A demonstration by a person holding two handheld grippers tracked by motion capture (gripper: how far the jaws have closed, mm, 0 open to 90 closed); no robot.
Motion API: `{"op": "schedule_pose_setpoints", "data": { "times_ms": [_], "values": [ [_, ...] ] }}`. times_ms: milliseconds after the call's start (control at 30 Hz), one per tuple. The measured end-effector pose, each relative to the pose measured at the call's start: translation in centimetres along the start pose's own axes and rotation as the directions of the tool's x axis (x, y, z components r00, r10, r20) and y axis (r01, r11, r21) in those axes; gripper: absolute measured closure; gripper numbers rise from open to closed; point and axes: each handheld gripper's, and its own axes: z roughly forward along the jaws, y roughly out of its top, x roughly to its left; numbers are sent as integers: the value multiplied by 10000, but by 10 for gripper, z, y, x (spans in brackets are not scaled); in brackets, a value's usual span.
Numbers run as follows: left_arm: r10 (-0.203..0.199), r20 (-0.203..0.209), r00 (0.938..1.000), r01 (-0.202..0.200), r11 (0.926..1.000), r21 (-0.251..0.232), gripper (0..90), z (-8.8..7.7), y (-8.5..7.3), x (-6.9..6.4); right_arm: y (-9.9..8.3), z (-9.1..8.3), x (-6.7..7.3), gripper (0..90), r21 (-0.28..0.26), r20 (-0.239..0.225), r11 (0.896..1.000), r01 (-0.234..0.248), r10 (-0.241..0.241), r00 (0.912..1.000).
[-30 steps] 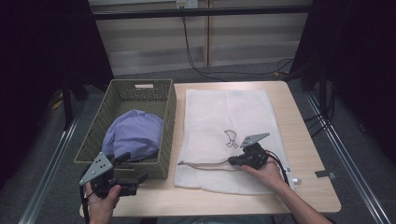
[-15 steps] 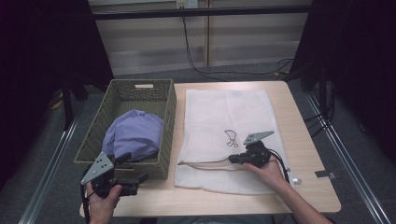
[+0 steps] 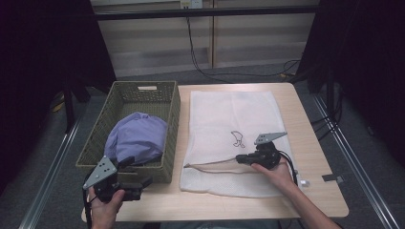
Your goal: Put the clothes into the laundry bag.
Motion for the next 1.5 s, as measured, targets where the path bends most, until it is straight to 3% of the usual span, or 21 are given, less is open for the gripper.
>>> {"op": "schedule_pose_setpoints", "data": {
  "times_ms": [933, 1500],
  "values": [
    [9, -36, 10000, -9, 10000, -15, 54, -1, 0, 1, 10, -20, 4, 884, -1307, 102, 9914, -45, 59, 9999],
    [-18, -56, 10000, 18, 10000, -30, 54, 0, 0, 2, 16, -27, 4, 884, -1767, 117, 9842, -66, 88, 9999]
  ]
}}
